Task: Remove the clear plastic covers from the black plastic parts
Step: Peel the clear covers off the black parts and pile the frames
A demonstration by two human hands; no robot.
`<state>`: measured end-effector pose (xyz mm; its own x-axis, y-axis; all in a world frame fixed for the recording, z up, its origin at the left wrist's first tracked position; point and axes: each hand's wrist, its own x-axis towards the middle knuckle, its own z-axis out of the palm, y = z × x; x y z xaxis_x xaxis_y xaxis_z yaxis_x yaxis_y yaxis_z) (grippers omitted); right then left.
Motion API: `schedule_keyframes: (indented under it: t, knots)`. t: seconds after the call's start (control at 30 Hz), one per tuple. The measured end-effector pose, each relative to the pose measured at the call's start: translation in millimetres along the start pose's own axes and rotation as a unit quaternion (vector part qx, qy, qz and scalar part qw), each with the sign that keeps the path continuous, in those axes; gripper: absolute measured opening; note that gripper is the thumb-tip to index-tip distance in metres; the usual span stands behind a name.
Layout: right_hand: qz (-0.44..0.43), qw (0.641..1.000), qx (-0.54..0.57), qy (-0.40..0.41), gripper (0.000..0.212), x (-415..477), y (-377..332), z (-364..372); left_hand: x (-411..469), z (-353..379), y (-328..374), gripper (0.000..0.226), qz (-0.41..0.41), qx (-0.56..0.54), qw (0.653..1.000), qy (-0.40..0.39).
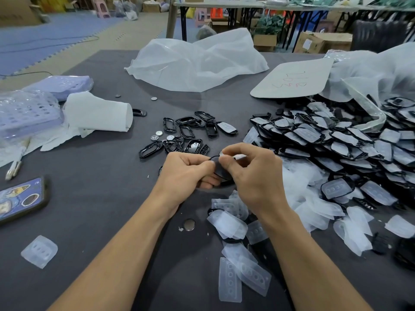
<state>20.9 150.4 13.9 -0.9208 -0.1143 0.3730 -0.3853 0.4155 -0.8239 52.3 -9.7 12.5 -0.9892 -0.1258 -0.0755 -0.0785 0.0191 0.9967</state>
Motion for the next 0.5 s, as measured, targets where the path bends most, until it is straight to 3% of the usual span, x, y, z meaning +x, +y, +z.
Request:
schedule_keyframes:
  t: [0.17,0.5]
  knots:
    - [0.092,0.99,0.099,-0.051,0.019,2.5,-1.8,-3.8,0.4,-0.8,2.3,0.021,-0.001,-0.062,0.998,0.029]
    - [0.114,0.978,0.165,-0.053,0.024,4.3,-0.1,-2.7,-0.4,-4.6,0.5,0.03,-0.005,-0.04,0.999,-0.022]
